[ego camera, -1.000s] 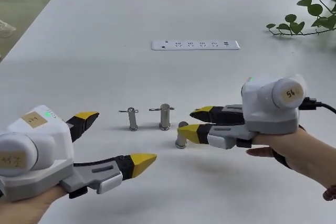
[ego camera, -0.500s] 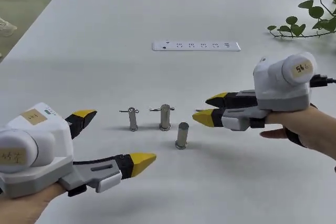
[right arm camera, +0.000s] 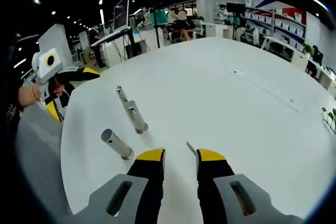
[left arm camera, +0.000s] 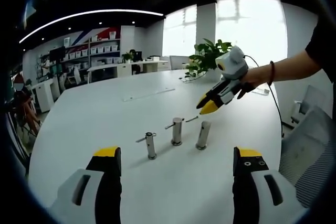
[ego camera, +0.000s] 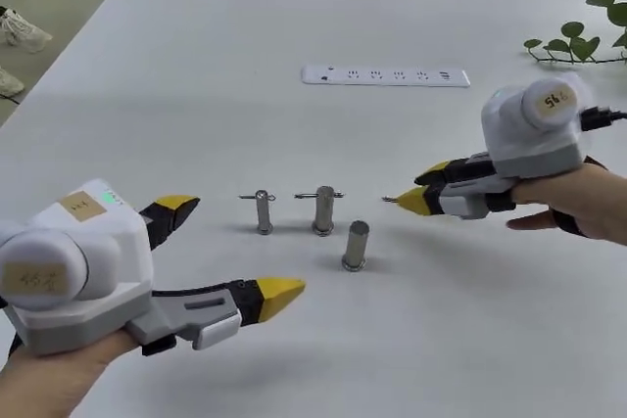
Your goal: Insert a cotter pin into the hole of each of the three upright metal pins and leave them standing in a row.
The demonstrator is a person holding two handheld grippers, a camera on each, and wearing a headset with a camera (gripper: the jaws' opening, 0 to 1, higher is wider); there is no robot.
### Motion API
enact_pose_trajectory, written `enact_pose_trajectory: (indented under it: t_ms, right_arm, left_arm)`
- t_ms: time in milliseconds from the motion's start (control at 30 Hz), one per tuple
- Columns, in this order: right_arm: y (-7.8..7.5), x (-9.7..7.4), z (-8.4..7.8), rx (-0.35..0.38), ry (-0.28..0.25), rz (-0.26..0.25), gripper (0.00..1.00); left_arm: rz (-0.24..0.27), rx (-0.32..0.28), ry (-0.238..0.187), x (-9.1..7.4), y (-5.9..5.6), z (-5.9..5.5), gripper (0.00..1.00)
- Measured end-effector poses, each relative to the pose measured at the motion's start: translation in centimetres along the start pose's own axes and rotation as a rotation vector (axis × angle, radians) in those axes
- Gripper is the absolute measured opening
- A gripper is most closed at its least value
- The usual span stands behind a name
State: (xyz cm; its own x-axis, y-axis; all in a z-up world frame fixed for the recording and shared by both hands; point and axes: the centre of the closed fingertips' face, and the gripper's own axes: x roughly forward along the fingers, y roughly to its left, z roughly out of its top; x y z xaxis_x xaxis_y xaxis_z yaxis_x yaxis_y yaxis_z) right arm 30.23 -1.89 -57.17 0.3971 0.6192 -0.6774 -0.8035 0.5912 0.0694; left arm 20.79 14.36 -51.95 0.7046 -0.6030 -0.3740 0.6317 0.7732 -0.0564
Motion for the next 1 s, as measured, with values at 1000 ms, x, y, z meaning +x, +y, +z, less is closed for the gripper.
enact_pose_trajectory:
  t_ms: [1000]
  right_arm:
    - [-2.4,1.9,-3.0,-0.206,0.250,-0.041,0.00]
  left_arm:
    - [-0.023,0.003,0.027,0.0,-0.4,-0.8,0.84]
